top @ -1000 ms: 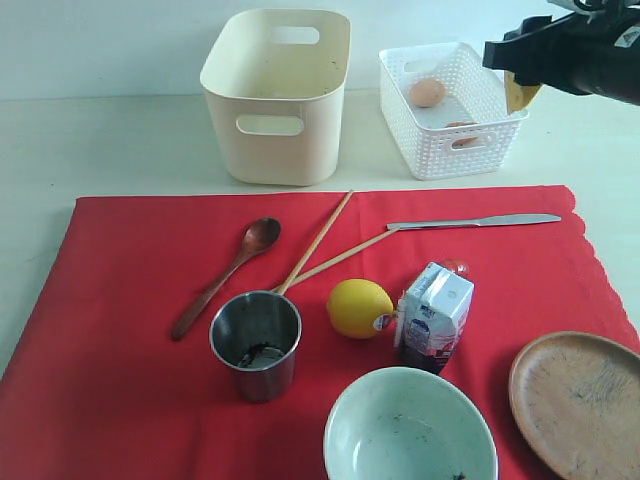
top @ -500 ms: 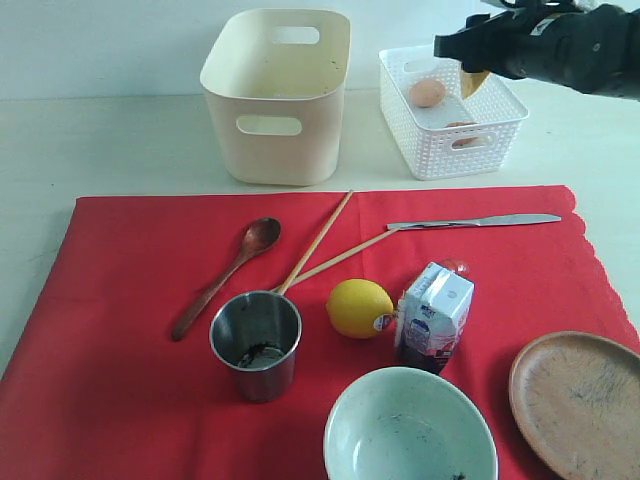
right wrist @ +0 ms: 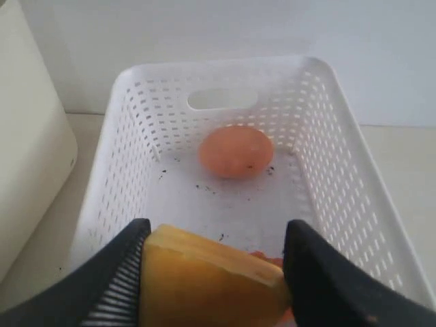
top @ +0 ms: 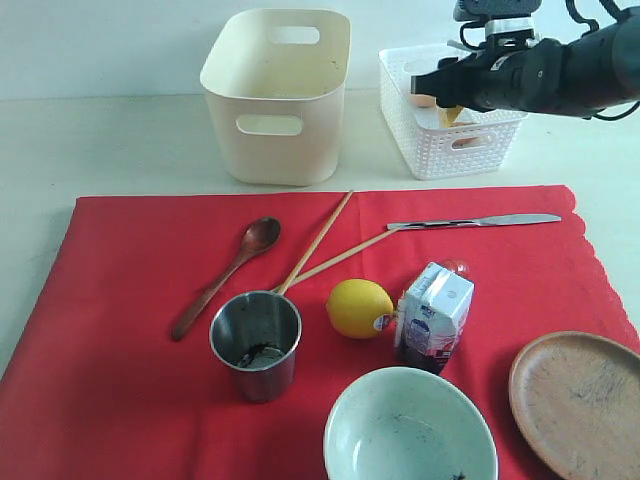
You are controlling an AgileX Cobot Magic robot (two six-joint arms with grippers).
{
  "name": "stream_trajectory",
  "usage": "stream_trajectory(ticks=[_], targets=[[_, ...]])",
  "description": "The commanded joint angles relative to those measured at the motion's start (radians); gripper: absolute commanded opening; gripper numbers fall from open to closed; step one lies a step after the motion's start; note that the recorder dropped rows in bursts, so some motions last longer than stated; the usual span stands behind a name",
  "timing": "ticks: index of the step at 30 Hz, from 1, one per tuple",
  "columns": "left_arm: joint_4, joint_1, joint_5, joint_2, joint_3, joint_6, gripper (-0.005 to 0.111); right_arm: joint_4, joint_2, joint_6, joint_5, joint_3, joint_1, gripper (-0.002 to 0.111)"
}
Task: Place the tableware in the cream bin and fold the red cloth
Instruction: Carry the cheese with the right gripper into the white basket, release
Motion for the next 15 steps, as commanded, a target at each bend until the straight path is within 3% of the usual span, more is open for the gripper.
stream_trajectory(ticks=[1,7,15], targets=[[0.004,-0.006,-0.006,-0.006,0.000,-0.007,0.001,-0.004,-0.002,0.000,-0.007,-0.011,-0.003,0.053],[0.004,-0.006,-0.006,-0.006,0.000,-0.007,0.001,-0.004,-0.005,0.000,0.022,-0.011,-0.003,0.072],[0.004,-0.006,-0.006,-0.006,0.000,-0.007,0.001,-0.004,-0.085,0.003,0.127,-0.011,-0.003,0.073]])
